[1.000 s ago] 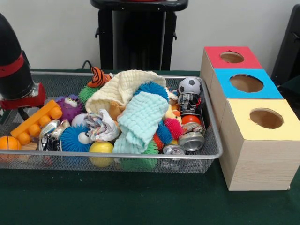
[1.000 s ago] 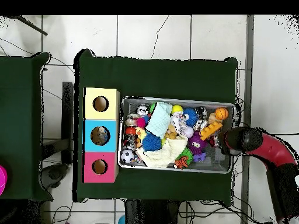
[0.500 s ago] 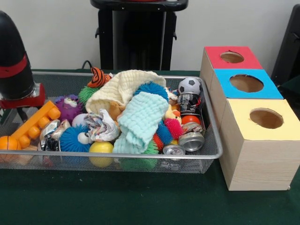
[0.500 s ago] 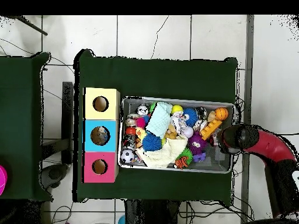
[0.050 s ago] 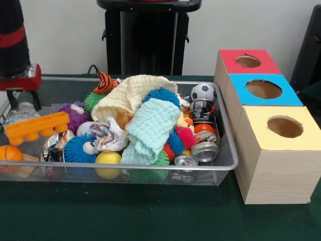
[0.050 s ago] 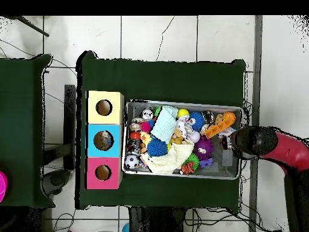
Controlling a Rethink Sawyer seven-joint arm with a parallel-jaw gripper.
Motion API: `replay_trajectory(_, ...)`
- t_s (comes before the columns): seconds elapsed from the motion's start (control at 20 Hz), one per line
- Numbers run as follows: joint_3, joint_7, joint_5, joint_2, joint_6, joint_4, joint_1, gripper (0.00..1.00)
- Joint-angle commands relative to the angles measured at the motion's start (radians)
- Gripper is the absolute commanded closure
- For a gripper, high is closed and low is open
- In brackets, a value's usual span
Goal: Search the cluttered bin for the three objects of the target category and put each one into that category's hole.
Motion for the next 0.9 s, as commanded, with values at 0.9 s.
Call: replay_trajectory(0.9, -0.067, 0.056, 0.123, -0.173, 0.187, 0.034, 0.022, 1.0)
